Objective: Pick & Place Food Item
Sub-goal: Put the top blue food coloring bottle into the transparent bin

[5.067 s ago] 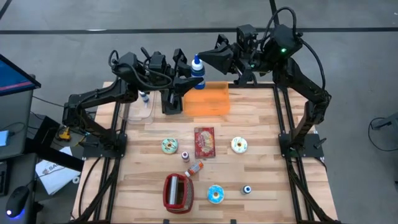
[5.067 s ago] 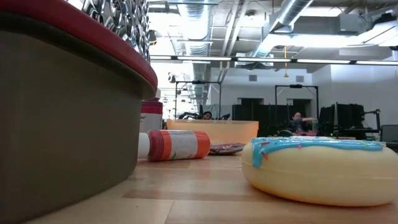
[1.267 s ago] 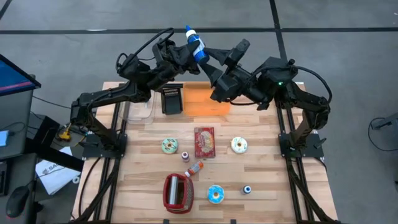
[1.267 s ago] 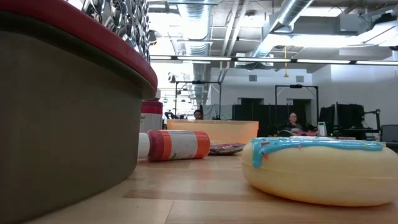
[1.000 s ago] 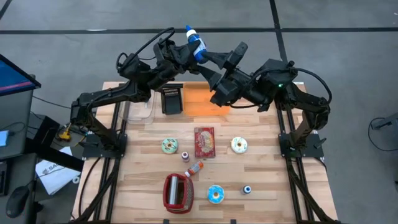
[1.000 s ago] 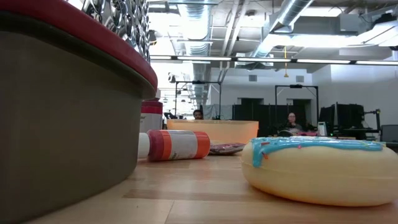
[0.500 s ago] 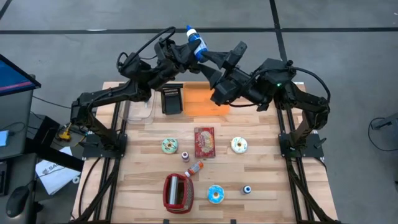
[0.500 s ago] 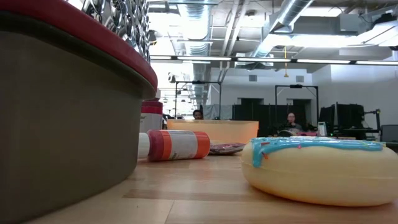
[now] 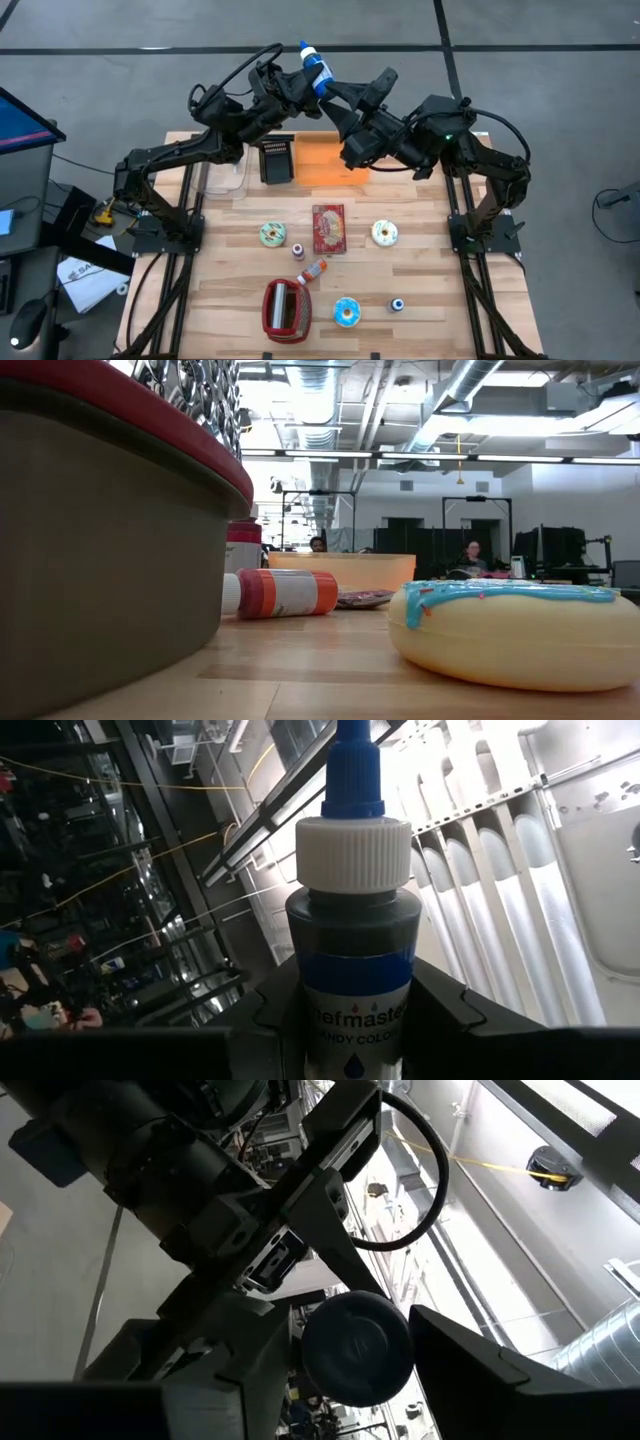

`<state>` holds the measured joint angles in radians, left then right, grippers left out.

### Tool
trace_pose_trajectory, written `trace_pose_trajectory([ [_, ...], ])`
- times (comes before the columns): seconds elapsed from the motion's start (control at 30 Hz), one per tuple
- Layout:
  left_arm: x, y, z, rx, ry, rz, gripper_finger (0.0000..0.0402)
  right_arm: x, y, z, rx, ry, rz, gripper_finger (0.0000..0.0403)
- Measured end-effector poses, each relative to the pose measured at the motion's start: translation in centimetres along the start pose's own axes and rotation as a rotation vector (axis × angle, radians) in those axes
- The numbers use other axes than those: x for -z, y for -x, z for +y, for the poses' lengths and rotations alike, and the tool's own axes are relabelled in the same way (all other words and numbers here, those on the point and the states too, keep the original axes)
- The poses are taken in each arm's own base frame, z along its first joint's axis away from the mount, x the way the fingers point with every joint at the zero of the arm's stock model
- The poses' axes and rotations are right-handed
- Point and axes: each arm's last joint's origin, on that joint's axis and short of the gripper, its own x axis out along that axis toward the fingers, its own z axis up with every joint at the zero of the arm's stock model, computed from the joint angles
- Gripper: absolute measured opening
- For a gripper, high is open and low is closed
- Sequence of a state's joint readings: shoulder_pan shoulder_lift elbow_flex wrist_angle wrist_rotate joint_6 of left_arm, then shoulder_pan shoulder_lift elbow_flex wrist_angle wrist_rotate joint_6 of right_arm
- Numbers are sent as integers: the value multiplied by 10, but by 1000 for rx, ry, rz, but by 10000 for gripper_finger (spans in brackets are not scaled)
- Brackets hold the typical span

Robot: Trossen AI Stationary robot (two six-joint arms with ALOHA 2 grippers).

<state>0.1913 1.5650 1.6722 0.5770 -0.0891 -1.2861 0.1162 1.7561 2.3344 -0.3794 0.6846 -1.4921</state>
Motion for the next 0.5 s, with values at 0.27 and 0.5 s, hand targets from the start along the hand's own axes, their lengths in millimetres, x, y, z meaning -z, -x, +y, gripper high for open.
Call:
trace_pose_trajectory([
  [0.27, 0, 0, 0, -1, -3, 3, 113, 1, 0, 0, 3, 55, 20, 193],
  [0.5, 0, 0, 0, -1, -5, 5, 113, 1, 0, -1, 5, 53, 24, 180],
])
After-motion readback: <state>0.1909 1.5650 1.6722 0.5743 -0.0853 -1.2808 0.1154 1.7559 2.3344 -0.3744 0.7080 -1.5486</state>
